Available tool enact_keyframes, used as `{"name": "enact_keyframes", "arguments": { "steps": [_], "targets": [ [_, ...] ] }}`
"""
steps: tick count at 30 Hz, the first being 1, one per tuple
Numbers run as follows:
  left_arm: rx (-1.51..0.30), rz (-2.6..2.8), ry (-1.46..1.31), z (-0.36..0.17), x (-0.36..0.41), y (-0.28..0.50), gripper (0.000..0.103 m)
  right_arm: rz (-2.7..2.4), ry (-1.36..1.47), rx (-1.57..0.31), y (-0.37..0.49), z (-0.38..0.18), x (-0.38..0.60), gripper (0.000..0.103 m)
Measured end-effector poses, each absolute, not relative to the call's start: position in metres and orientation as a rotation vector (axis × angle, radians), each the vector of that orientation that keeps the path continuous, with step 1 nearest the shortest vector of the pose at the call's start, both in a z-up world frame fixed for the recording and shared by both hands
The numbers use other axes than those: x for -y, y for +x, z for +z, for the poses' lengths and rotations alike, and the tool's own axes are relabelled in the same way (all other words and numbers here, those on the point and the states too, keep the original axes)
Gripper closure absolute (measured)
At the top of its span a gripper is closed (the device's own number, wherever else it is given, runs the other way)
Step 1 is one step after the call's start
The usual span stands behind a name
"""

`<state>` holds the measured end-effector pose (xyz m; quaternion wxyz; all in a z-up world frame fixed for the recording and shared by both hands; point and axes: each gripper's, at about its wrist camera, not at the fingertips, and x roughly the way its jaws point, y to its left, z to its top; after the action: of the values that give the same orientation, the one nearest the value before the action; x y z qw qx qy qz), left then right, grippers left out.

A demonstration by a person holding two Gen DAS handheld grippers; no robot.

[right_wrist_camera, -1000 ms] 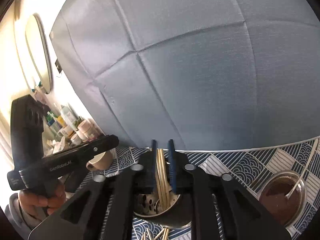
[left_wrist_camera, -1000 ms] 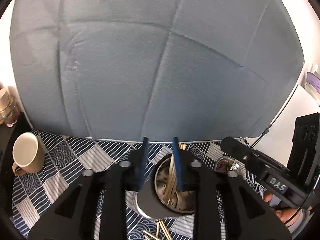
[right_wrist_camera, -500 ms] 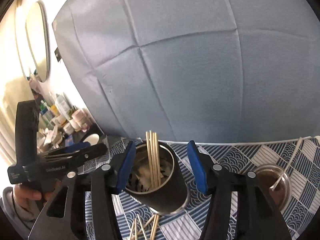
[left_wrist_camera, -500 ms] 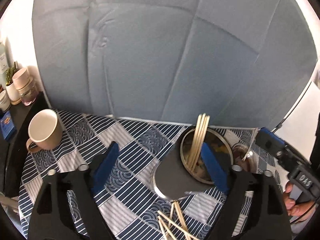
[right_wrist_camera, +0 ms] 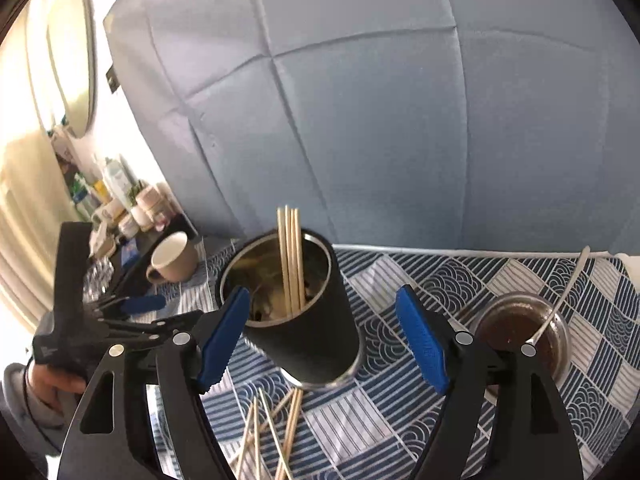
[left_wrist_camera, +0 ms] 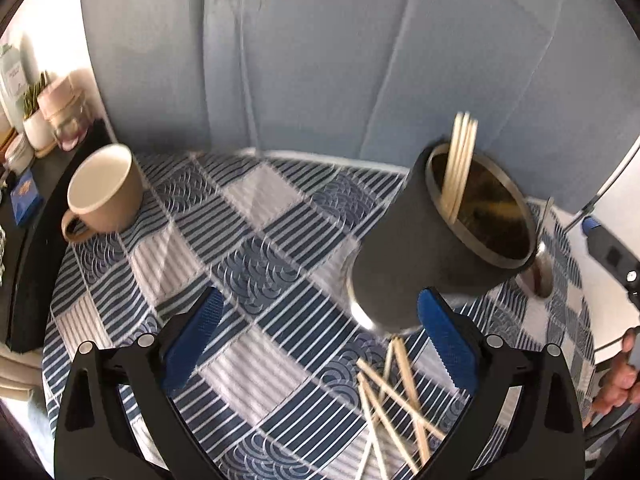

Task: Organize utensils
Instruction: 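Pull both open tools back from the holder toward the loose chopsticks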

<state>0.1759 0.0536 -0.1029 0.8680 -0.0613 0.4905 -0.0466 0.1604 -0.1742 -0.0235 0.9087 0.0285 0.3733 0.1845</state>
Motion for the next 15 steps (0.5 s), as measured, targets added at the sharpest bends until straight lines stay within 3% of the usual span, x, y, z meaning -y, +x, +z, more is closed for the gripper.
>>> {"name": "enact_keyframes", "arguments": {
  "steps": [15],
  "targets": [
    [-1.189, -0.086, -0.080, -0.167, -0.048, 0.133, 0.007, 0.434, 0.054, -1.059, 0.126, -0.125, 0.173, 0.030]
  ]
}}
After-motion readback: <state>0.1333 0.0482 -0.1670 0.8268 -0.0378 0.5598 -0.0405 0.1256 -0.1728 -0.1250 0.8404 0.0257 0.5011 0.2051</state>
